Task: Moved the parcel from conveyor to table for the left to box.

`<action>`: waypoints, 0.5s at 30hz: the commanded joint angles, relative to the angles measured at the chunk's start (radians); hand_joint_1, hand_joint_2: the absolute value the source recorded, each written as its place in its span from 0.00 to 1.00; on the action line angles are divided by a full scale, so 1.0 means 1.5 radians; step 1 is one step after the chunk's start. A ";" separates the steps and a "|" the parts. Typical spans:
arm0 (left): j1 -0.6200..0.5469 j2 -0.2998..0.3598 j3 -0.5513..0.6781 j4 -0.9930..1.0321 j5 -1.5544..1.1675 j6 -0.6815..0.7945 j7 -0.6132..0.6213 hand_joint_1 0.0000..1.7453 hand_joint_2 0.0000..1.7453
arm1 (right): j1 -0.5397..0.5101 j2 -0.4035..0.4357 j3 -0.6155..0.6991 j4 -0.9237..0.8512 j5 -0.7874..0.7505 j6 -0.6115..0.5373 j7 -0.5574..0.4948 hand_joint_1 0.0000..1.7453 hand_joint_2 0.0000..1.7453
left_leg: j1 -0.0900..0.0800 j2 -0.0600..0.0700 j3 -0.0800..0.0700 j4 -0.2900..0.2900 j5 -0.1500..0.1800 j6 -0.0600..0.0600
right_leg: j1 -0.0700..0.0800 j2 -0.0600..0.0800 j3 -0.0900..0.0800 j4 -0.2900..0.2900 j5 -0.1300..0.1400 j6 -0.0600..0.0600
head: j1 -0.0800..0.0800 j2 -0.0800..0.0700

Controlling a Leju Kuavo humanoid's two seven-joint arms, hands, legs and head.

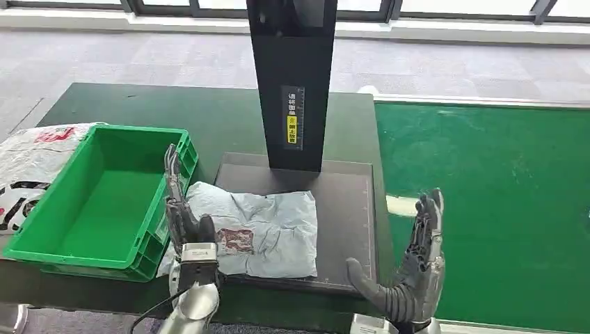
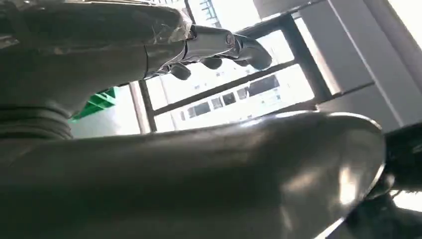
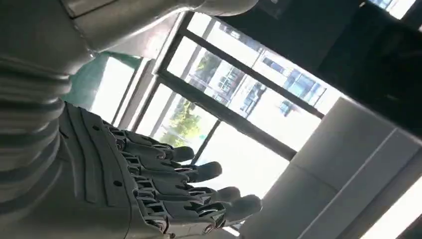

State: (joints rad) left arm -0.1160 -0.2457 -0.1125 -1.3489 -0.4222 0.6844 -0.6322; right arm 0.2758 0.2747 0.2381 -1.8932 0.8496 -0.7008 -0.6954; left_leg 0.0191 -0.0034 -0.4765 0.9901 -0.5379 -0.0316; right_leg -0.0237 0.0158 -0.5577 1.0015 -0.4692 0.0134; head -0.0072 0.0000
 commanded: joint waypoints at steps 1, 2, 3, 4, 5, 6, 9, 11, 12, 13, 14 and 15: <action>-0.026 0.070 -0.073 0.108 -0.173 -0.058 0.100 0.00 0.00 | 0.026 0.019 -0.036 -0.038 -0.028 0.002 -0.002 0.00 1.00 | 0.000 -0.001 0.001 -0.003 0.001 0.001 | 0.000 -0.002 0.001 -0.002 0.000 -0.001 | 0.000 0.000; -0.030 0.076 -0.084 0.127 -0.240 -0.085 0.134 0.00 0.00 | 0.031 0.022 -0.040 -0.050 -0.035 0.002 -0.002 0.00 1.00 | 0.000 -0.001 0.001 -0.002 0.001 0.001 | 0.000 -0.002 0.001 -0.001 0.000 -0.001 | 0.000 0.000; -0.034 0.080 -0.090 0.140 -0.269 -0.096 0.146 0.00 1.00 | 0.032 0.022 -0.040 -0.055 -0.040 0.002 -0.002 0.00 1.00 | -0.001 -0.001 0.002 -0.003 0.001 0.001 | 0.000 -0.003 0.002 -0.003 0.001 -0.001 | 0.000 0.000; -0.037 0.080 -0.093 0.146 -0.285 -0.100 0.153 0.00 1.00 | 0.033 0.021 -0.039 -0.058 -0.045 0.002 -0.002 0.00 1.00 | 0.000 -0.002 0.001 -0.002 0.001 0.001 | 0.000 -0.003 0.002 -0.002 0.000 -0.001 | 0.000 0.000; -0.037 0.080 -0.093 0.146 -0.285 -0.100 0.153 0.00 1.00 | 0.033 0.021 -0.039 -0.058 -0.045 0.002 -0.002 0.00 1.00 | 0.000 -0.002 0.001 -0.003 0.002 0.001 | 0.000 -0.004 0.001 -0.002 0.001 -0.001 | 0.000 0.000; -0.037 0.080 -0.093 0.146 -0.285 -0.100 0.153 0.00 1.00 | 0.033 0.021 -0.039 -0.058 -0.045 0.002 -0.002 0.00 1.00 | 0.000 -0.001 0.002 -0.001 0.001 0.001 | 0.000 -0.002 0.001 -0.001 0.000 -0.001 | 0.000 0.000; -0.037 0.080 -0.093 0.146 -0.285 -0.100 0.153 0.00 1.00 | 0.033 0.021 -0.039 -0.058 -0.045 0.002 -0.002 0.00 1.00 | 0.000 0.001 -0.001 -0.002 0.001 0.001 | 0.000 0.000 0.001 -0.002 0.001 -0.001 | 0.000 0.000; -0.042 0.086 -0.100 0.153 -0.342 -0.124 0.183 0.00 1.00 | 0.032 0.013 -0.031 -0.048 -0.046 0.002 -0.002 0.00 1.00 | 0.000 0.000 -0.001 -0.002 0.001 0.001 | 0.000 -0.002 0.001 -0.002 0.001 -0.001 | 0.000 0.000; -0.045 0.091 -0.105 0.157 -0.384 -0.152 0.205 0.00 1.00 | 0.029 0.016 -0.038 -0.057 -0.043 0.002 -0.002 0.00 1.00 | 0.000 0.000 -0.001 -0.003 0.002 0.001 | 0.001 -0.002 0.001 -0.003 0.001 -0.002 | 0.000 0.000; -0.054 0.101 -0.112 0.175 -0.418 -0.183 0.228 0.00 1.00 | 0.025 0.009 -0.035 -0.062 -0.059 0.002 -0.002 0.00 1.00 | 0.000 0.000 -0.001 -0.001 0.001 0.001 | 0.000 -0.001 0.001 -0.001 0.000 -0.001 | 0.000 0.000; -0.058 0.111 -0.120 0.188 -0.440 -0.211 0.242 0.00 1.00 | 0.022 0.004 -0.038 -0.065 -0.064 0.002 -0.002 0.00 1.00 | 0.000 0.001 -0.001 -0.001 0.001 0.001 | 0.000 -0.001 0.000 -0.001 0.000 -0.001 | 0.000 0.000; -0.060 0.123 -0.124 0.202 -0.451 -0.232 0.246 0.00 1.00 | 0.017 0.001 -0.043 -0.068 -0.071 0.002 -0.002 0.00 1.00 | 0.000 0.000 -0.001 -0.002 0.001 0.001 | 0.000 -0.001 0.001 -0.002 0.001 -0.001 | 0.000 0.000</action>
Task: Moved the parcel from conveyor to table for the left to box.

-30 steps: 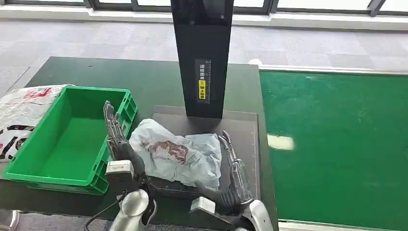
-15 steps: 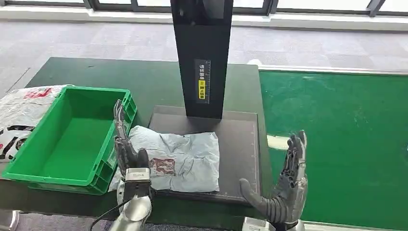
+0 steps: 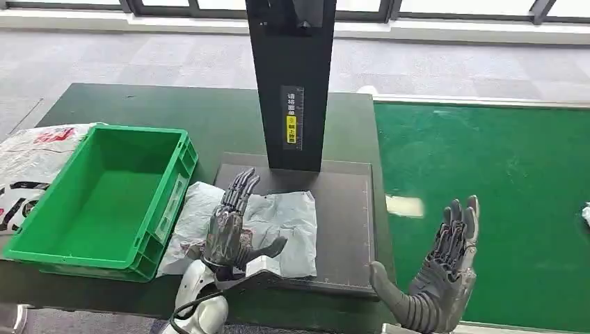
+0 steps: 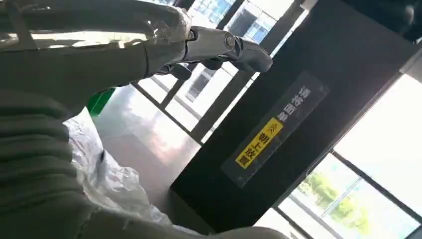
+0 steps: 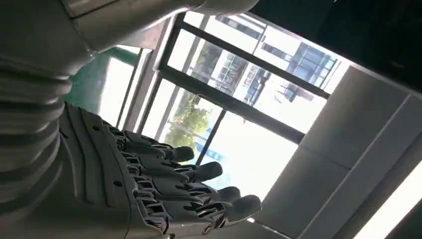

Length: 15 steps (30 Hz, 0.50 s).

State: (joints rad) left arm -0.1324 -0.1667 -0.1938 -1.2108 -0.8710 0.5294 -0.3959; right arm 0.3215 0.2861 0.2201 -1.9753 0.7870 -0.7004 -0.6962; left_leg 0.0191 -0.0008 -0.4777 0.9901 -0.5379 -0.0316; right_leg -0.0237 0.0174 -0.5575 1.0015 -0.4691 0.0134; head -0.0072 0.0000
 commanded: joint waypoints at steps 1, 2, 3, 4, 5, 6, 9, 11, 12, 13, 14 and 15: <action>-0.050 0.089 -0.075 0.131 -0.161 -0.143 0.087 0.00 1.00 | -0.020 -0.014 -0.034 -0.015 -0.040 0.002 -0.001 0.00 1.00 | 0.000 -0.002 0.000 -0.002 0.002 0.001 | 0.000 -0.003 0.001 -0.002 0.001 -0.001 | 0.000 0.000; -0.049 0.103 -0.077 0.145 -0.163 -0.151 0.084 0.00 1.00 | -0.024 -0.017 -0.040 -0.018 -0.046 0.002 -0.001 0.00 1.00 | 0.000 -0.001 0.001 -0.002 0.001 0.001 | 0.000 -0.001 0.001 -0.001 0.001 -0.001 | 0.000 0.000; -0.044 0.113 -0.077 0.149 -0.163 -0.152 0.080 0.00 1.00 | -0.028 -0.019 -0.041 -0.019 -0.053 0.002 -0.001 0.00 1.00 | 0.000 0.000 0.001 -0.003 0.001 0.001 | 0.000 -0.001 0.001 -0.003 0.001 -0.001 | 0.000 0.000; -0.033 0.125 -0.076 0.149 -0.164 -0.153 0.076 0.00 1.00 | -0.031 -0.023 -0.042 -0.017 -0.057 0.002 -0.001 0.00 1.00 | 0.000 0.001 0.001 -0.002 0.001 0.001 | 0.000 0.001 0.001 -0.001 0.001 -0.001 | 0.000 0.000; -0.021 0.134 -0.078 0.140 -0.167 -0.157 0.074 0.00 1.00 | -0.034 -0.026 -0.041 -0.013 -0.060 0.002 -0.001 0.00 1.00 | 0.000 0.002 0.001 -0.004 0.001 0.001 | 0.000 0.001 0.001 -0.003 0.002 -0.001 | 0.000 0.000; -0.004 0.144 -0.079 0.125 -0.170 -0.168 0.078 0.00 1.00 | -0.037 -0.029 -0.040 -0.006 -0.063 0.002 -0.001 0.00 1.00 | 0.000 0.002 0.001 -0.002 0.000 0.001 | 0.000 0.001 0.001 -0.001 0.001 -0.001 | 0.000 0.000; 0.074 0.185 -0.082 0.004 -0.189 -0.253 0.114 0.00 1.00 | -0.049 -0.035 -0.033 0.015 -0.072 0.002 -0.001 0.00 1.00 | 0.000 0.004 0.002 -0.003 0.000 0.001 | 0.000 0.003 0.001 -0.002 0.001 -0.001 | 0.000 0.000; 0.111 0.208 -0.085 -0.050 -0.198 -0.298 0.127 0.00 1.00 | -0.059 -0.037 -0.030 0.027 -0.073 0.002 -0.001 0.00 1.00 | 0.000 0.005 0.002 -0.003 0.000 0.001 | 0.001 0.004 0.001 -0.001 0.001 -0.001 | 0.000 0.000; 0.131 0.219 -0.085 -0.078 -0.200 -0.310 0.131 0.00 1.00 | -0.063 -0.036 -0.030 0.031 -0.073 0.002 -0.001 0.00 1.00 | 0.000 0.005 0.002 -0.004 0.000 0.001 | 0.001 0.004 0.001 -0.002 0.001 -0.001 | 0.000 0.000; 0.131 0.219 -0.085 -0.078 -0.200 -0.310 0.131 0.00 1.00 | -0.063 -0.036 -0.030 0.031 -0.073 0.002 -0.001 0.00 1.00 | 0.001 0.006 0.002 -0.004 0.000 0.001 | 0.001 0.005 0.001 -0.002 0.001 -0.002 | 0.000 0.000; 0.139 0.222 -0.086 -0.082 -0.202 -0.311 0.131 0.00 1.00 | -0.064 -0.035 -0.030 0.033 -0.072 0.002 -0.001 0.00 1.00 | 0.000 0.004 0.003 -0.004 0.000 0.001 | 0.000 0.003 0.002 -0.002 0.000 -0.001 | 0.000 0.000; 0.152 0.234 -0.089 -0.108 -0.204 -0.334 0.139 0.00 1.00 | -0.068 -0.033 -0.029 0.037 -0.071 0.002 -0.001 0.00 1.00 | 0.000 0.003 0.002 -0.004 0.000 0.001 | 0.000 0.002 0.002 -0.002 0.000 -0.001 | 0.000 0.000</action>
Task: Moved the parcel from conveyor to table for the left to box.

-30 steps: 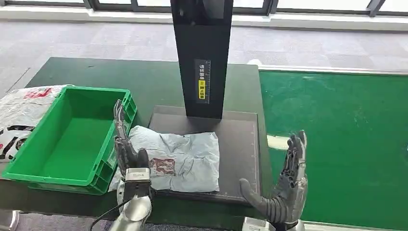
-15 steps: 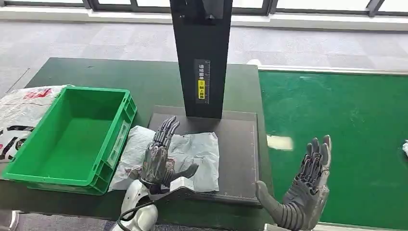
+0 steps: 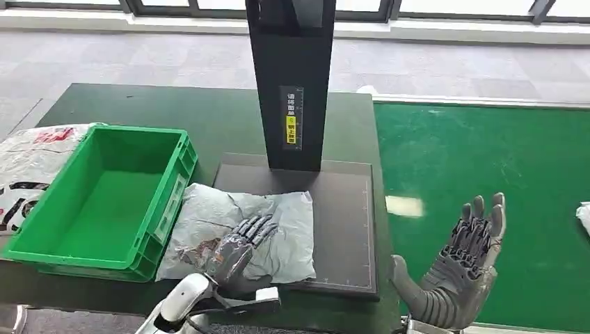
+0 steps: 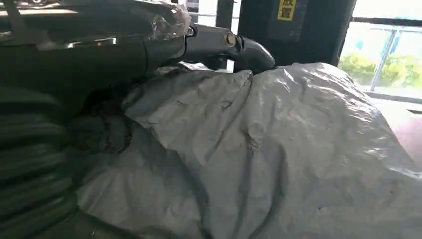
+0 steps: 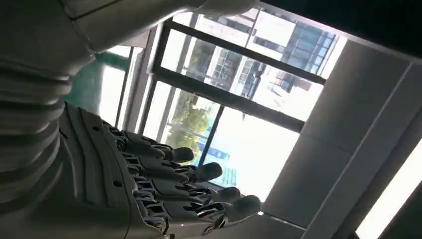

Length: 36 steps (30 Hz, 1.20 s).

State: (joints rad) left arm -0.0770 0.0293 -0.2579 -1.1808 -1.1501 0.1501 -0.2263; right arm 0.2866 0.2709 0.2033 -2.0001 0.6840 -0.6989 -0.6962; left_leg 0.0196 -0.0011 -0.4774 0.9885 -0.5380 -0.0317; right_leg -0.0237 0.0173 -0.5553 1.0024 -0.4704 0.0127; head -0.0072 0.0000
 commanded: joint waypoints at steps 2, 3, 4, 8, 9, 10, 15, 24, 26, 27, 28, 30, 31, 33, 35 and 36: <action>0.133 0.125 -0.048 -0.149 -0.025 -0.100 0.034 0.00 1.00 | -0.047 -0.022 -0.018 0.056 -0.006 0.001 -0.001 0.00 1.00 | 0.000 0.004 0.003 -0.003 0.000 0.001 | 0.000 0.003 0.001 -0.002 0.001 -0.001 | 0.000 0.000; 0.142 0.131 -0.048 -0.161 -0.026 -0.107 0.039 0.00 1.00 | -0.048 -0.022 -0.017 0.056 -0.008 0.001 -0.001 0.00 1.00 | 0.000 0.004 0.002 -0.002 0.000 0.001 | 0.001 0.003 0.000 -0.002 0.001 -0.001 | 0.000 0.000; 0.145 0.133 -0.048 -0.165 -0.026 -0.109 0.041 0.00 1.00 | -0.048 -0.022 -0.017 0.055 -0.009 0.001 -0.001 0.00 1.00 | 0.001 0.005 0.001 -0.002 0.000 0.001 | 0.002 0.003 -0.001 -0.002 0.002 -0.002 | 0.000 0.000; 0.157 0.131 -0.047 -0.192 -0.025 -0.113 0.052 1.00 1.00 | -0.048 -0.020 -0.016 0.053 -0.008 0.001 -0.001 0.00 1.00 | 0.000 0.001 0.002 -0.002 0.000 0.001 | 0.001 0.000 0.001 -0.002 0.001 -0.002 | 0.000 0.000; 0.159 0.132 -0.046 -0.206 -0.024 -0.117 0.057 1.00 1.00 | -0.048 -0.019 -0.017 0.052 -0.008 0.001 -0.001 0.00 1.00 | 0.000 0.001 0.001 -0.001 0.000 0.000 | 0.001 0.001 0.000 -0.001 0.000 -0.001 | 0.000 0.000; 0.160 0.133 -0.046 -0.214 -0.023 -0.120 0.059 1.00 1.00 | -0.049 -0.017 -0.017 0.051 -0.008 0.001 -0.001 0.00 1.00 | 0.001 0.002 0.001 -0.002 0.000 0.001 | 0.001 0.001 0.000 -0.002 0.001 -0.002 | 0.000 0.000; 0.164 0.144 -0.045 -0.224 -0.022 -0.127 0.062 1.00 1.00 | -0.054 -0.017 -0.017 0.053 -0.013 0.001 -0.001 0.00 1.00 | 0.000 0.001 0.002 -0.003 0.001 0.001 | 0.001 0.000 0.001 -0.003 0.001 -0.002 | 0.000 0.000; 0.153 0.134 -0.038 -0.221 -0.010 -0.114 0.059 1.00 1.00 | -0.055 -0.015 -0.015 0.056 -0.013 0.001 -0.001 0.00 1.00 | 0.000 0.000 0.002 -0.002 0.000 0.000 | 0.001 0.000 0.001 -0.001 0.000 -0.001 | 0.000 0.000; 0.129 0.109 -0.027 -0.209 -0.001 -0.075 0.050 1.00 1.00 | -0.051 -0.015 -0.011 0.052 -0.013 0.001 -0.001 0.00 1.00 | 0.000 -0.001 0.002 -0.001 0.000 0.000 | 0.000 -0.001 0.002 -0.001 0.000 -0.001 | 0.000 0.000; 0.115 0.096 -0.023 -0.206 0.001 -0.061 0.045 1.00 1.00 | -0.049 -0.015 -0.009 0.051 -0.011 0.001 -0.001 0.00 1.00 | 0.000 -0.001 0.002 -0.002 0.001 0.001 | 0.001 -0.002 0.002 -0.002 0.001 -0.001 | 0.000 0.000; 0.102 0.083 -0.019 -0.203 0.000 -0.048 0.043 1.00 1.00 | -0.047 -0.013 -0.006 0.052 -0.008 0.001 -0.001 0.00 1.00 | 0.000 -0.001 0.002 -0.001 0.000 0.000 | 0.000 -0.002 0.001 -0.001 0.000 -0.001 | 0.000 0.000; 0.087 0.071 -0.012 -0.202 -0.001 -0.028 0.033 1.00 1.00 | -0.046 -0.013 -0.004 0.050 -0.008 0.001 -0.001 0.00 1.00 | 0.000 -0.003 0.001 -0.001 0.001 0.000 | 0.000 -0.003 0.001 -0.001 0.000 -0.001 | 0.000 0.000; 0.079 0.062 -0.007 -0.194 0.001 -0.012 0.023 1.00 1.00 | -0.045 -0.013 -0.002 0.049 -0.008 0.001 -0.001 0.00 1.00 | 0.000 -0.003 0.000 -0.001 0.001 0.001 | 0.001 -0.004 0.001 -0.002 0.001 -0.001 | 0.000 0.000; 0.068 0.049 -0.001 -0.175 0.001 0.017 0.013 1.00 1.00 | -0.045 -0.015 0.000 0.047 -0.009 0.001 -0.001 0.00 1.00 | 0.000 -0.003 0.001 -0.002 0.002 0.001 | 0.001 -0.004 0.001 -0.002 0.001 -0.001 | 0.000 0.000; 0.068 0.049 -0.001 -0.175 0.001 0.017 0.013 1.00 1.00 | -0.045 -0.015 0.000 0.047 -0.009 0.001 -0.001 0.00 1.00 | 0.000 -0.002 0.001 -0.001 0.001 0.000 | 0.000 -0.002 0.001 -0.001 0.000 -0.001 | 0.000 0.000; 0.068 0.049 -0.001 -0.175 0.001 0.017 0.013 1.00 1.00 | -0.045 -0.015 0.000 0.047 -0.009 0.001 -0.001 0.00 1.00 | 0.000 -0.002 0.001 -0.001 0.001 0.000 | 0.000 -0.003 0.001 -0.001 0.001 -0.001 | 0.000 0.000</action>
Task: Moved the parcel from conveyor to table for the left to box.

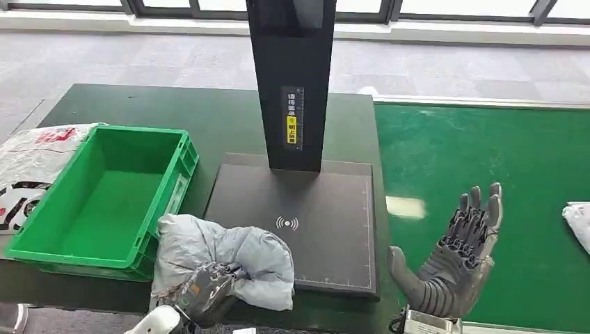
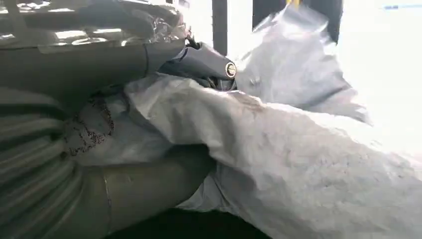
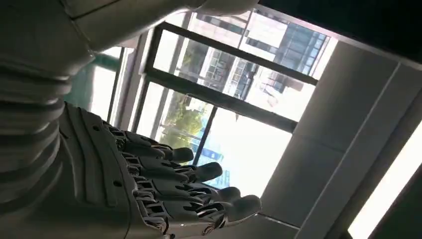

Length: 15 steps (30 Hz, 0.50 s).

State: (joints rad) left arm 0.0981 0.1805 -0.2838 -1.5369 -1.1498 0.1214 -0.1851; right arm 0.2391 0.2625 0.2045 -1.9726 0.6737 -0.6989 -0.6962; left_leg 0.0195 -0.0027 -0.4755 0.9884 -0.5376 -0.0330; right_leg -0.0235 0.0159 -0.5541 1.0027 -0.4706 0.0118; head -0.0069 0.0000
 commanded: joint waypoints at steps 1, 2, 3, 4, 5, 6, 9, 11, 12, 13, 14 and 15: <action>-0.059 -0.068 0.021 0.082 -0.003 0.080 -0.022 1.00 1.00 | -0.012 -0.010 -0.001 0.027 -0.004 0.000 -0.001 0.00 1.00 | 0.000 0.000 0.000 -0.001 0.001 0.001 | 0.000 -0.001 0.000 -0.001 0.001 -0.001 | 0.000 0.000; -0.071 -0.081 0.024 0.085 -0.007 0.114 -0.027 1.00 1.00 | -0.008 -0.009 0.000 0.023 -0.003 0.000 -0.001 0.00 1.00 | 0.000 -0.001 0.000 -0.002 0.001 0.001 | 0.000 -0.002 0.001 -0.002 0.001 -0.001 | 0.000 0.000; -0.076 -0.089 0.028 0.081 -0.010 0.133 -0.024 1.00 1.00 | -0.006 -0.009 0.001 0.021 -0.003 0.000 -0.001 0.00 1.00 | 0.000 -0.001 0.000 -0.003 0.001 0.002 | 0.000 -0.002 0.001 -0.003 0.001 -0.001 | 0.000 0.000; -0.076 -0.089 0.028 0.081 -0.010 0.133 -0.024 1.00 1.00 | -0.006 -0.009 0.001 0.021 -0.003 0.000 -0.001 0.00 1.00 | 0.000 -0.002 0.000 -0.001 0.001 0.001 | 0.000 -0.003 0.001 -0.001 0.000 -0.001 | 0.000 0.000; -0.076 -0.089 0.028 0.081 -0.010 0.133 -0.024 1.00 1.00 | -0.006 -0.009 0.001 0.021 -0.003 0.000 -0.001 0.00 1.00 | 0.000 -0.002 0.000 -0.002 0.001 0.001 | 0.000 -0.003 0.000 -0.002 0.001 -0.001 | 0.000 0.000; -0.076 -0.089 0.028 0.081 -0.010 0.133 -0.024 1.00 1.00 | -0.006 -0.009 0.001 0.021 -0.003 0.000 -0.001 0.00 1.00 | 0.000 -0.002 0.000 -0.001 0.001 0.001 | 0.000 -0.002 0.000 -0.001 0.000 -0.001 | 0.000 0.000; -0.125 -0.115 0.047 0.063 0.005 0.233 -0.038 1.00 1.00 | 0.000 -0.006 0.006 0.015 0.001 0.000 -0.001 0.00 1.00 | 0.000 -0.003 -0.001 -0.001 0.001 0.002 | 0.001 -0.004 0.000 -0.002 0.001 -0.001 | 0.000 0.000; -0.148 -0.113 0.057 0.055 0.010 0.238 -0.033 1.00 1.00 | -0.001 -0.006 0.009 0.014 0.001 0.000 -0.001 0.00 1.00 | 0.000 -0.003 -0.002 0.001 0.001 0.001 | 0.000 -0.003 -0.002 0.000 0.000 -0.001 | 0.000 0.000; -0.163 -0.112 0.063 0.061 0.020 0.242 -0.033 1.00 1.00 | -0.002 -0.007 0.009 0.015 0.000 0.000 -0.001 0.00 1.00 | 0.000 -0.004 -0.003 0.000 0.001 0.001 | 0.001 -0.004 -0.002 -0.001 0.001 -0.001 | 0.000 0.000; -0.171 -0.110 0.067 0.066 0.026 0.248 -0.035 1.00 1.00 | -0.003 -0.009 0.010 0.016 -0.002 0.000 -0.001 0.00 1.00 | 0.000 -0.004 -0.002 0.000 0.002 0.002 | 0.001 -0.005 -0.002 -0.002 0.001 -0.001 | 0.000 0.000; -0.179 -0.109 0.072 0.071 0.034 0.253 -0.037 1.00 1.00 | -0.003 -0.009 0.010 0.016 -0.003 0.000 -0.001 0.00 1.00 | 0.000 -0.003 -0.001 0.000 0.001 0.001 | 0.000 -0.004 -0.001 -0.001 0.001 -0.001 | 0.000 0.000; -0.179 -0.109 0.072 0.071 0.034 0.253 -0.037 1.00 1.00 | -0.003 -0.009 0.010 0.016 -0.003 0.000 -0.001 0.00 1.00 | 0.000 -0.002 -0.001 -0.001 0.002 0.002 | 0.001 -0.003 -0.001 -0.002 0.001 -0.001 | 0.000 0.000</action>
State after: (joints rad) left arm -0.0542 0.0534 -0.2529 -1.4889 -1.1300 0.4757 -0.2365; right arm 0.2465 0.2628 0.2087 -1.9726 0.6790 -0.6989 -0.6970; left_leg 0.0194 -0.0049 -0.4769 0.9890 -0.5368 -0.0327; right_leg -0.0235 0.0140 -0.5551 1.0027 -0.4702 0.0119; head -0.0069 0.0000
